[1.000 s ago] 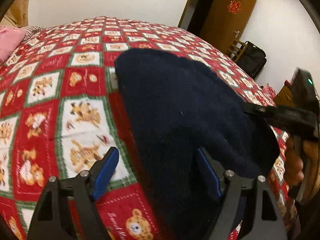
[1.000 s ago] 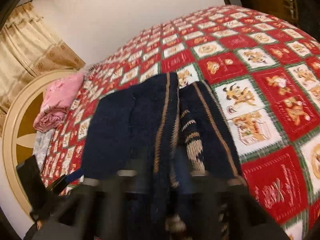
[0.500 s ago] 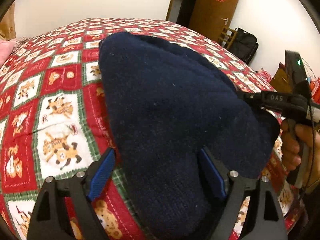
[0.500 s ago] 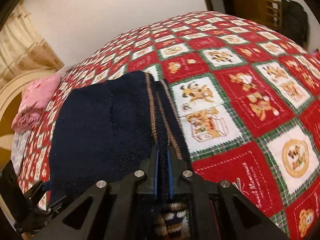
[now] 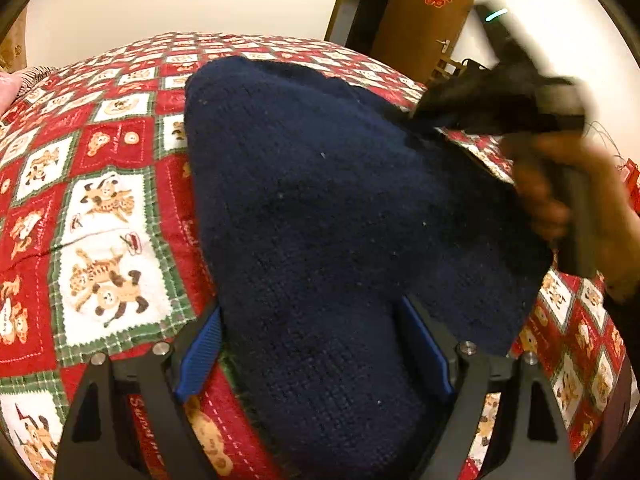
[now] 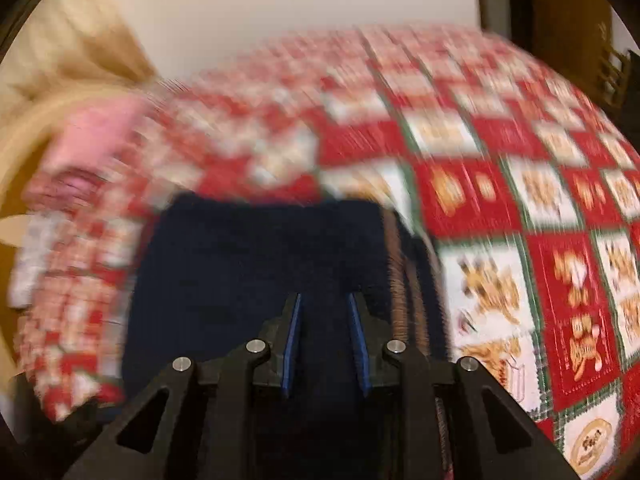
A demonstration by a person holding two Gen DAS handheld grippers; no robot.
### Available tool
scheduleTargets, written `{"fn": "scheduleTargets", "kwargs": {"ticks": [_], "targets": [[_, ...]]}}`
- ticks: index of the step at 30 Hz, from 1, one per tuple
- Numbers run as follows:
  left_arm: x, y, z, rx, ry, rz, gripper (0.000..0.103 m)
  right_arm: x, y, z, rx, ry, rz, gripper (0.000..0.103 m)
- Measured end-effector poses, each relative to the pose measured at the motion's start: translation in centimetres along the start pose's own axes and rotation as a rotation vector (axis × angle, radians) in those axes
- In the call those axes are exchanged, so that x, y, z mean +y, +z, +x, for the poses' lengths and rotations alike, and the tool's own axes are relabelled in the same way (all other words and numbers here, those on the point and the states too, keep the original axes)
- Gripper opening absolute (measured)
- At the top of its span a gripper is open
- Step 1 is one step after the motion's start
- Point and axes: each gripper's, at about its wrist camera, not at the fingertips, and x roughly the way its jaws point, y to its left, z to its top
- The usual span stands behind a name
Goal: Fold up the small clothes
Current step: 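Open both grippers and release the folded sweater bundle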
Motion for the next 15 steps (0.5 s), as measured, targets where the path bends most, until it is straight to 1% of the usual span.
{"fn": "scheduleTargets", "kwargs": {"ticks": [1,2,3,5,9,10,11,13,14,15], "targets": [[0.2,-0.1,0.0,0.002,-0.004,-0.009,0.091,-0.8,0.0,-0.3,-0.022,0.036,0.036,0.025],[0.4,-0.1,-0.2,-0.001,-0.005,-0.022,0.091,-1.1,-0.2,-0.9,-0.025,0.042,0.047,0.025],[0.5,-0.3,-0.6,-0.006,-0.003,-0.033,0.091,-1.2,-0.5,-1.6,-0.031,0.034,0.05,0.025],[0.7,-0.5,-1.4,-0.014,0.009,-0.052,0.091,-1.2,-2.3,-3.9,-0.07,0.021,0.03,0.026],[0.4,-1.6,-2.6,-0.028,0.016,-0.064,0.091,-0.5,-7.7,-9.2,-0.166,0.079,-0.075,0.026],[0.3,-1.9,-2.8,-0.03,0.018,-0.064,0.091,-0.4,-9.6,-10.3,-0.173,0.114,-0.1,0.026],[0.2,-2.2,-2.8,-0.026,0.027,-0.061,0.094,-0.3,-10.8,-10.8,-0.17,0.13,-0.11,0.026],[0.3,-2.5,-2.9,-0.029,0.036,-0.072,0.095,-0.2,-13.7,-10.9,-0.139,0.113,-0.134,0.026],[0.5,-2.5,-3.0,-0.03,0.03,-0.082,0.097,-0.2,-15.2,-10.4,-0.109,0.065,-0.16,0.023],[0.6,-2.5,-2.9,-0.027,0.03,-0.088,0.098,-0.2,-16.2,-9.9,-0.103,0.018,-0.179,0.015]]}}
